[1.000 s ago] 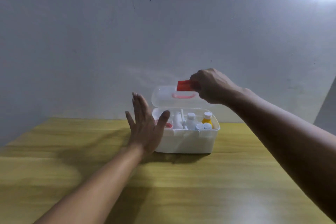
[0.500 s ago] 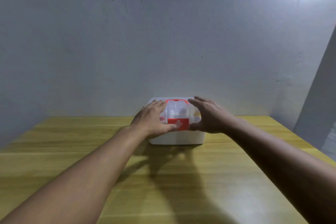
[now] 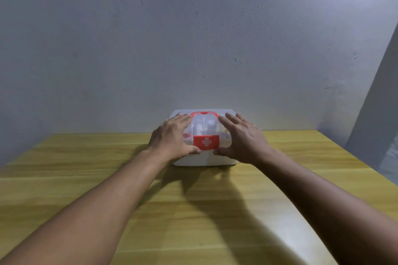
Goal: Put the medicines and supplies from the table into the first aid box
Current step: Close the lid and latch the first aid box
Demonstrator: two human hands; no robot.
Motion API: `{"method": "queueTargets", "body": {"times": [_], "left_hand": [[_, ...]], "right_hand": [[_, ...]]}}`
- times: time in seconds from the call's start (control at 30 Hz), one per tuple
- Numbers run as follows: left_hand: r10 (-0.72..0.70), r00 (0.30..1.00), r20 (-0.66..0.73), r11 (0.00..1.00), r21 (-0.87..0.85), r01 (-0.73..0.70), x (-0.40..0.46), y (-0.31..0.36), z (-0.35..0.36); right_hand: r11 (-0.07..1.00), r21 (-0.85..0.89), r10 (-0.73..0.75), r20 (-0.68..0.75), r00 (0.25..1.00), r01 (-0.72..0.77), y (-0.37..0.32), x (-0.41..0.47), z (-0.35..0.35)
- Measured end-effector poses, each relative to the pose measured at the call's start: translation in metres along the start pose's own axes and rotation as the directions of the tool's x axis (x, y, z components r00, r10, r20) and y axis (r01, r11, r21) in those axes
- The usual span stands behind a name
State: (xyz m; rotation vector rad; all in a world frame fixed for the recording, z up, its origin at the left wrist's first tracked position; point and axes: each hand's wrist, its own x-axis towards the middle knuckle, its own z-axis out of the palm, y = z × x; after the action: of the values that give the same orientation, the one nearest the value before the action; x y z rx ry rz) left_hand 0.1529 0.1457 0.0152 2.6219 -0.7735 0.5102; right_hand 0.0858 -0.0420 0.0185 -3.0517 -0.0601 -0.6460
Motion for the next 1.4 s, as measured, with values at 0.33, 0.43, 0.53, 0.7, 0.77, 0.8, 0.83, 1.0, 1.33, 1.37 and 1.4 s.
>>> {"method": "queueTargets", "body": {"times": [0.33,0.43,0.53,0.7,0.77,0.8,0.83,1.0,1.33,1.37,1.4], "left_hand": [[0.002,0.998,-0.061,1.0,-0.007,-0.002,0.0,-0.001,0.004],[0.016,0.998,-0.068,1.0,-0.006,-0.016,-0.001,-0.002,0.006],[0.014,0.998,-0.054,1.0,-0.004,-0.015,0.0,-0.004,0.005],[0.005,0.999,-0.038,1.0,0.012,-0.005,0.007,-0.008,0.007],[0.001,0.999,-0.041,1.0,0.008,0.0,0.012,-0.009,0.01],[0.001,0.999,-0.043,1.0,0.007,-0.001,0.015,-0.01,0.011],[0.0,0.999,-0.041,1.0,0.005,0.0,0.017,-0.01,0.012],[-0.009,1.0,-0.029,1.0,-0.001,0.009,0.032,-0.016,0.017],[-0.015,0.999,-0.038,1.0,-0.025,0.014,0.051,-0.026,0.029],[-0.012,0.999,-0.041,1.0,-0.024,0.011,0.051,-0.026,0.029],[-0.007,0.999,-0.044,1.0,-0.021,0.006,0.05,-0.026,0.03]], "right_hand": [[1.0,-0.019,0.009,-0.052,0.999,-0.01,0.002,0.003,0.006],[1.0,-0.016,0.007,-0.056,0.998,-0.008,0.003,0.003,0.007],[1.0,-0.019,0.006,-0.044,0.999,-0.007,0.005,0.004,0.009],[0.999,-0.034,0.016,-0.014,1.0,-0.016,0.008,0.012,0.012],[0.999,-0.026,0.032,-0.016,0.999,-0.032,0.009,0.017,0.017],[0.999,-0.022,0.037,-0.017,0.999,-0.037,0.01,0.02,0.019],[0.999,-0.021,0.04,-0.017,0.999,-0.04,0.01,0.023,0.02],[0.998,-0.014,0.06,-0.025,0.998,-0.06,0.014,0.04,0.029],[0.997,0.023,0.081,-0.036,0.996,-0.08,0.022,0.059,0.04],[0.997,0.021,0.076,-0.038,0.996,-0.075,0.022,0.059,0.041],[0.997,0.021,0.073,-0.04,0.997,-0.072,0.022,0.058,0.042]]}}
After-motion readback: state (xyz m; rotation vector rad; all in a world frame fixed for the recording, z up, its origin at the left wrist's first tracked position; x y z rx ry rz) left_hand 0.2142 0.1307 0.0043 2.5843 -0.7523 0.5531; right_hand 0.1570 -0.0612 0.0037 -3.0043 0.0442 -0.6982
